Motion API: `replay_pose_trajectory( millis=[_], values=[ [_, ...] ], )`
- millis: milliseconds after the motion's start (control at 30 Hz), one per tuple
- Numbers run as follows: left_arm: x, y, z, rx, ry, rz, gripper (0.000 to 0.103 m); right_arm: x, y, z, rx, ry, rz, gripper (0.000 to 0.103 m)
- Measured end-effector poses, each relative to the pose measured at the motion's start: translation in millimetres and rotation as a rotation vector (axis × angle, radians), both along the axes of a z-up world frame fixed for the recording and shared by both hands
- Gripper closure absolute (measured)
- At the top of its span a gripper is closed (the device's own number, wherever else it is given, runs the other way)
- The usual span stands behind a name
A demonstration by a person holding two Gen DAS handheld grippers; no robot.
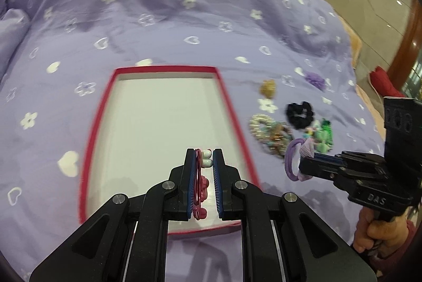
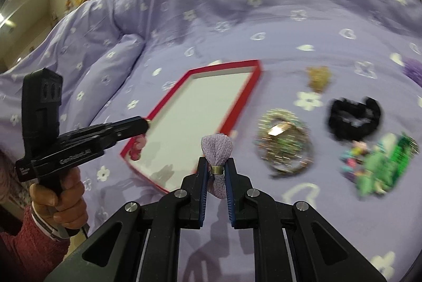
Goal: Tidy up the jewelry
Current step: 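Carry both clips into the red box lid and open both tools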
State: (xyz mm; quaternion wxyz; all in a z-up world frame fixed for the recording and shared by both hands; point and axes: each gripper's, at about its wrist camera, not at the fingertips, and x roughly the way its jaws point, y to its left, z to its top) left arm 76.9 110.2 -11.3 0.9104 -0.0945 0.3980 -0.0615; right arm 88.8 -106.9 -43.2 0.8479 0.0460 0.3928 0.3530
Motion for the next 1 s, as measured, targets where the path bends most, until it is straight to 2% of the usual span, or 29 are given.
replay_pose_trajectory(
  millis=[233,500,733,867,1000],
  values=[
    [18,33,-15,0.017,0.043,0.068,0.092,14,54,2,-0.002,-0.009,0.088,0.091],
    [51,50,-44,0.061,0.121,0.101,0.092,51,108,-22,-0.087,0.037,0.163,0.091],
    [64,59,-69,0.064,0.186,0.127,0.092,67,129,-43,-0.172,0.069,0.189,0.090],
    [67,59,-74,0.069,0.196,0.131,0.092,69,133,-44,-0.207,0.051,0.204,0.090],
    [70,55,-77,0.108,0.213,0.138,0.092,68,138,-46,-0.244,0.034,0.225,0.089]
  ],
)
